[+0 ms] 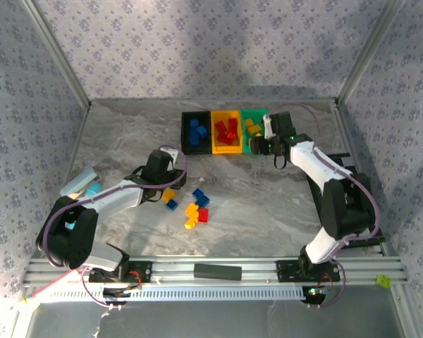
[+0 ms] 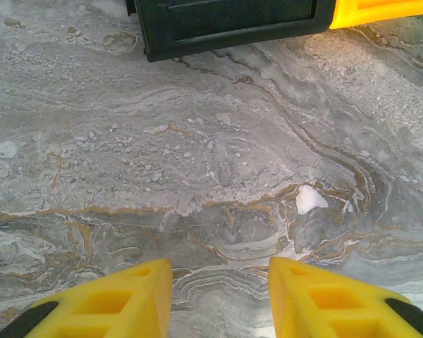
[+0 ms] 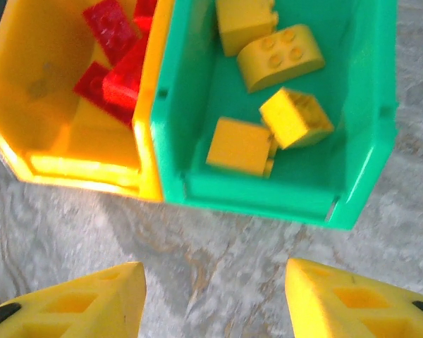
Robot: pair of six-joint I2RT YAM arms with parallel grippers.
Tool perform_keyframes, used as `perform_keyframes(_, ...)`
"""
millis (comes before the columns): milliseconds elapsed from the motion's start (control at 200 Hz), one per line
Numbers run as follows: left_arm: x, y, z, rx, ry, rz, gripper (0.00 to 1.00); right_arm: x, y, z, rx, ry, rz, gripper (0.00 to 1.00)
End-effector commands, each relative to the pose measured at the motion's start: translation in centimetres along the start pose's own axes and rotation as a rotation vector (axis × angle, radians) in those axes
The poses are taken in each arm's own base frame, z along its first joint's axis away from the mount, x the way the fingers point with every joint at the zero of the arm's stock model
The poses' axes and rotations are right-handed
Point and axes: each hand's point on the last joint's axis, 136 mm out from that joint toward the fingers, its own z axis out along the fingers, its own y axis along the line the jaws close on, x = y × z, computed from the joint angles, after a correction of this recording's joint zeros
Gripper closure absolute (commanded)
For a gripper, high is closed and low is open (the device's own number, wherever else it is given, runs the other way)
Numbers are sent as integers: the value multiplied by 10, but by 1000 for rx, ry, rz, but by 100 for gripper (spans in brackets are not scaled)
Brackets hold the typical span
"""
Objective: Sort the legos into containers by color
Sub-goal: Place the lego in the container.
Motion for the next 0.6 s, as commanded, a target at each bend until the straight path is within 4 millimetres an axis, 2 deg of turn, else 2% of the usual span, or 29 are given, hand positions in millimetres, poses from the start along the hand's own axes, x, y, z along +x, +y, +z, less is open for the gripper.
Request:
perform_keyframes(0,-13,-3,-1,14,-25,-15,60,16,3,-10,-9,-19,-33,44)
perform_keyframes(190,-14,-4,-4,18,-44,-19,60,44,12,-13,-25,-31,-56,44)
perform_keyframes(460,-16,-1,-8,8,-68,-16,60,83,16,5,-20,-17,-76,45)
perform_keyframes(595,-18,4,-11,-25,-83,-5,60,89,19,4,-38,-33,-74,45)
